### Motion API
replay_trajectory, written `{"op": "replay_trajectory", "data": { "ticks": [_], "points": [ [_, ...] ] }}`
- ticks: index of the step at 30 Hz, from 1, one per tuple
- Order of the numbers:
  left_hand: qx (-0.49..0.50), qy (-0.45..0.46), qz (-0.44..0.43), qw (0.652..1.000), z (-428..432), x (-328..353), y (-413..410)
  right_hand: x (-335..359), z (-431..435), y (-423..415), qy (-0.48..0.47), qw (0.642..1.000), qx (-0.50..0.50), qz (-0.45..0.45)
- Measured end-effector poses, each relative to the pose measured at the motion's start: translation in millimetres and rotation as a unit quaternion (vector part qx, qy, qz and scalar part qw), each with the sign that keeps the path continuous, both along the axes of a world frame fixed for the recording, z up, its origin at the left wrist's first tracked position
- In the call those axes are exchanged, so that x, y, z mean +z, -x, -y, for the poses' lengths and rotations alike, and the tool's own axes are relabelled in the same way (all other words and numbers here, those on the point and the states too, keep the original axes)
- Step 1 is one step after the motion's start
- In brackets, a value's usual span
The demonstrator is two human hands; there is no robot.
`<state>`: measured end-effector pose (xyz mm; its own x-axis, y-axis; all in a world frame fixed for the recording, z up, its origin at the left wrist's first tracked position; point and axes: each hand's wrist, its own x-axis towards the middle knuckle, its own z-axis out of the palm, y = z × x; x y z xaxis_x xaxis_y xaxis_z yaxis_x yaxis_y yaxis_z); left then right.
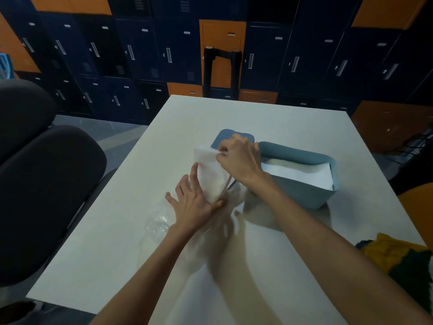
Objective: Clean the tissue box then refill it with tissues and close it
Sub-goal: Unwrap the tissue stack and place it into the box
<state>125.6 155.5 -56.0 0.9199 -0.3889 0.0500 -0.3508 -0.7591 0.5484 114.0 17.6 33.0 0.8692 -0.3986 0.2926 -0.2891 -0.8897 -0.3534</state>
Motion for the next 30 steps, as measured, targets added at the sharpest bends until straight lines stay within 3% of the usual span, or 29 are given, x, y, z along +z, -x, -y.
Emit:
{"op": "replay_trajectory", "data": {
  "ticks": [3, 11, 15, 19, 24, 27, 30],
  "points": [
    [0.001, 0.013, -0.013, 1.000, -1, 0, 0, 14, 7, 2, -0.052, 0.998, -0.004, 0.043],
    [0.004, 0.030, -0.033, 0.999, 2, 4, 2, 24, 10, 8, -0.193, 0.979, 0.065, -0.020],
    [-0.004, 0.043, -0.046, 0.998, 2, 6, 2, 22, 13, 7, -0.218, 0.975, 0.050, 0.009],
    [-0.021, 0.099, -0.086, 0.991, 2, 20, -10, 33, 21, 8, -0.218, 0.973, 0.045, 0.067],
    [-0.040, 0.258, -0.130, 0.956, 7, 56, -38, 54, 29, 13, -0.202, 0.967, 0.040, 0.149],
    [-0.049, 0.286, -0.086, 0.953, 14, 78, -39, 66, 33, 13, -0.191, 0.964, 0.007, 0.185],
    [-0.098, 0.246, 0.031, 0.964, 25, 85, -20, 77, 33, 12, -0.188, 0.958, -0.016, 0.218]
  ]
}}
